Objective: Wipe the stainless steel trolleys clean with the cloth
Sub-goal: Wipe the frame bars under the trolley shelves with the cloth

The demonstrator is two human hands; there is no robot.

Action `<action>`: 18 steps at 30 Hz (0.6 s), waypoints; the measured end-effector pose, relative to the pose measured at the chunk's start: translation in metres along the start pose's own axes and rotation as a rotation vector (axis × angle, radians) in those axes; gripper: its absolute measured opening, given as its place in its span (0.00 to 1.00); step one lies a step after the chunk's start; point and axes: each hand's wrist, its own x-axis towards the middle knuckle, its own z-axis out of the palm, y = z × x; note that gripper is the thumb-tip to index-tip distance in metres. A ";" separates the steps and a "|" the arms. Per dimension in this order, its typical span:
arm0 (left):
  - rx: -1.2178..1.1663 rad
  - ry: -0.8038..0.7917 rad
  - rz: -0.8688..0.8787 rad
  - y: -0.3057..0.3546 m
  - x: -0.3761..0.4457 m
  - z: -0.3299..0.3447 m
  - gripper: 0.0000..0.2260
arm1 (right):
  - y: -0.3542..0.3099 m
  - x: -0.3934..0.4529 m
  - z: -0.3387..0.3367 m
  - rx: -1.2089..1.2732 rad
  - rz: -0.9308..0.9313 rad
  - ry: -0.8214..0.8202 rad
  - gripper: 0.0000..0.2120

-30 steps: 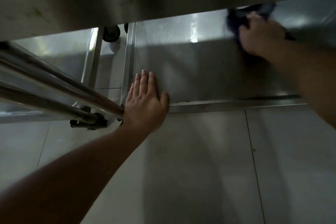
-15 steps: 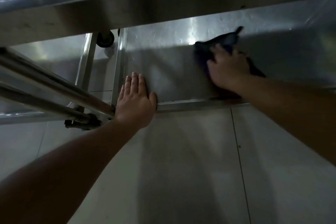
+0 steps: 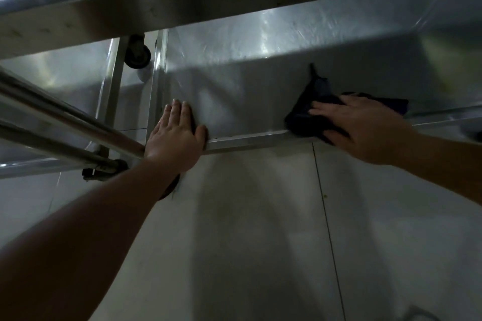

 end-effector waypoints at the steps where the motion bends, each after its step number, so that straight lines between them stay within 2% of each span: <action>1: -0.001 -0.004 0.003 0.000 0.000 -0.001 0.36 | 0.012 -0.009 -0.002 -0.015 0.052 0.006 0.27; 4: 0.013 -0.014 -0.012 0.003 0.001 -0.005 0.35 | 0.023 -0.022 -0.002 -0.057 0.142 0.045 0.27; 9: -0.023 -0.011 -0.002 0.033 -0.003 -0.013 0.31 | -0.024 0.001 0.001 0.029 0.271 0.079 0.28; 14: -0.121 0.055 0.049 0.081 -0.001 -0.013 0.30 | -0.068 0.039 0.006 0.008 0.131 0.007 0.27; 18: -0.140 0.110 0.102 0.120 0.007 -0.006 0.29 | -0.054 0.035 0.001 0.038 0.107 -0.025 0.27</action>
